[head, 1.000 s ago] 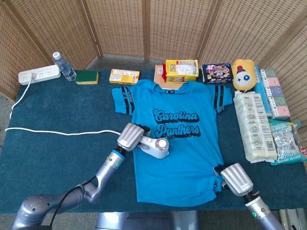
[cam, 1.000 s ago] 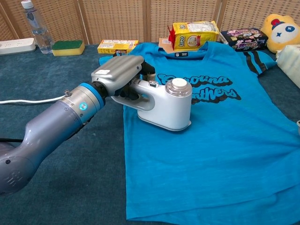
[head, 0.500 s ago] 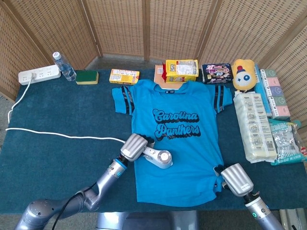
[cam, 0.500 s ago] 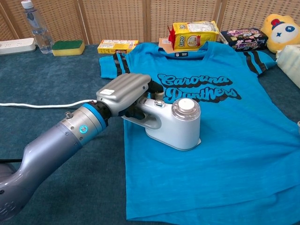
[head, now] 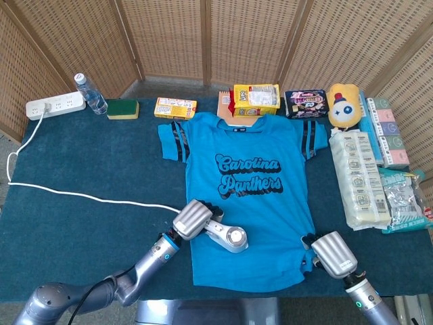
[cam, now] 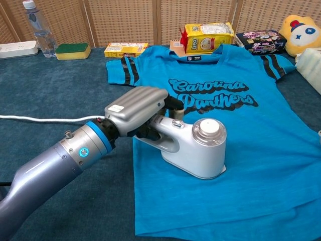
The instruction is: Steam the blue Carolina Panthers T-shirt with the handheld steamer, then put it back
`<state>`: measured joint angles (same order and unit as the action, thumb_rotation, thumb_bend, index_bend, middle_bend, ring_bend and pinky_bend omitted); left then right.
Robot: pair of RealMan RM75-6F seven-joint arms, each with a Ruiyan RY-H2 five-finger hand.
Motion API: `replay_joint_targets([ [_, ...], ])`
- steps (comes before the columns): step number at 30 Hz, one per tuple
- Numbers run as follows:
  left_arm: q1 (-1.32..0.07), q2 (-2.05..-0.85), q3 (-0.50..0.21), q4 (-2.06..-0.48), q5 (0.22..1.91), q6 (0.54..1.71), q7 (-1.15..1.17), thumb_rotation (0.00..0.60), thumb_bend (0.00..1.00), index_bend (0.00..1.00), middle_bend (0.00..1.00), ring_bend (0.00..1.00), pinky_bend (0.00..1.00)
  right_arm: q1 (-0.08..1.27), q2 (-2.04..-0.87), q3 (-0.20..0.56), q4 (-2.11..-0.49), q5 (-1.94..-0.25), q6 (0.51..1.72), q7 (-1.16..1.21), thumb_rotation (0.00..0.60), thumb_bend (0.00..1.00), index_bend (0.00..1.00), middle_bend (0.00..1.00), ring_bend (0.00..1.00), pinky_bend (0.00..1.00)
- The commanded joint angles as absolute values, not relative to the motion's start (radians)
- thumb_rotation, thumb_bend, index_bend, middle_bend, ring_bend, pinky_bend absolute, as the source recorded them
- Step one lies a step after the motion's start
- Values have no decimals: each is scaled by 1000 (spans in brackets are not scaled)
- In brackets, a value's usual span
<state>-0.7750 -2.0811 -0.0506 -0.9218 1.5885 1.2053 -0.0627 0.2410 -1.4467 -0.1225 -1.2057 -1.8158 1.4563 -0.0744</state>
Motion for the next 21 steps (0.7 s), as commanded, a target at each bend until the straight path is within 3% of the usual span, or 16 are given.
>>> replay_joint_targets([
  [1, -778, -2086, -61, -905, 1582, 1195, -54, 600, 550, 558, 698, 633, 684, 240, -1447, -123, -1204, -1814, 1456, -73, 600, 487, 708, 634, 678, 804],
  [21, -822, -2130, -149, -757, 1530, 1156, -62, 600, 547, 558, 698, 634, 682, 243, -1456, -124, -1198, -1810, 1441, -75, 600, 487, 708, 634, 679, 804],
])
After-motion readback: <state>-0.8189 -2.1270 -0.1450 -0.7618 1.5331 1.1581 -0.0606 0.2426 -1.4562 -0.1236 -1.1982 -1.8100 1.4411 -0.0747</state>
